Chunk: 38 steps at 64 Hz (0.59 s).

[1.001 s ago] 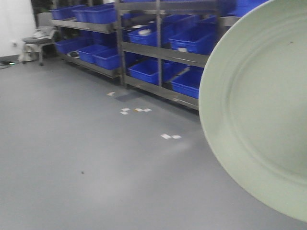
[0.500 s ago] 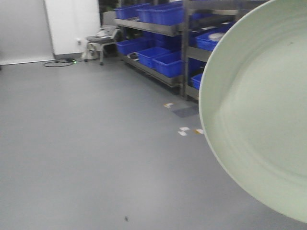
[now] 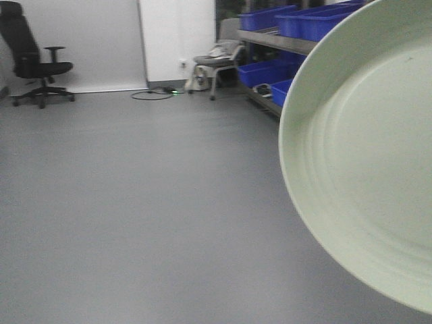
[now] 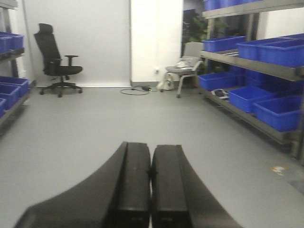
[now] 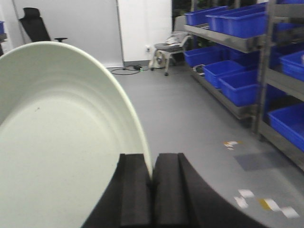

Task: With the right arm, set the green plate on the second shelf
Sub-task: 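Drive the base across the floor carrying the plate in the right gripper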

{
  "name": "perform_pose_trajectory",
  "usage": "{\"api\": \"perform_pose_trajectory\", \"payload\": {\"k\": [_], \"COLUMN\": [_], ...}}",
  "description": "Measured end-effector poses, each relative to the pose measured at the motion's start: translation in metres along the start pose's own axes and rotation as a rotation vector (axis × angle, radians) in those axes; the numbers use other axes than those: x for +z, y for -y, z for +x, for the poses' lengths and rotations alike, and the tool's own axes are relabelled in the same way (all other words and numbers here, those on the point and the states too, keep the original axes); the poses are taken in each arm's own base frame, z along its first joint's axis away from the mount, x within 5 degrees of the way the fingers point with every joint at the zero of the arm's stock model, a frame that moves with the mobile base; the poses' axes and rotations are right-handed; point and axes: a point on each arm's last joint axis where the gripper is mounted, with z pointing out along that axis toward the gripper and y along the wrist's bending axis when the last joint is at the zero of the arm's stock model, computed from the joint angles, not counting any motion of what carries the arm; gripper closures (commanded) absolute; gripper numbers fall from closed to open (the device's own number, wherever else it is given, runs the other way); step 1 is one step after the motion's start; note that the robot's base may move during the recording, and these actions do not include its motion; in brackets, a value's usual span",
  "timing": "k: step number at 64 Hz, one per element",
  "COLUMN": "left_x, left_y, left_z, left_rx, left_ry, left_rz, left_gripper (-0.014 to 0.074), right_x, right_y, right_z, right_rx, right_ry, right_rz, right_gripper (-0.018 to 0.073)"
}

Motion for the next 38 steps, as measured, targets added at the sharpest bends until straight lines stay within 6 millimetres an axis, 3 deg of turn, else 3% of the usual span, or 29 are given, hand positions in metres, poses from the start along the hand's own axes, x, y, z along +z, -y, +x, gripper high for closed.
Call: {"api": "perform_pose_trajectory", "payload": {"k": [38], "left_x": [0.0000], "left_y": [0.0000], "left_z": [0.0000], "left_rx": [0.000], "left_ry": [0.000], "left_rz": [0.000], "left_gripper": [0.0466], "right_x": [0.0000], "right_y": [0.0000], "right_z": [0.0000], "right_rx": [0.000], "right_ry": [0.000], "right_rz": [0.000], "right_gripper": [0.0508]}}
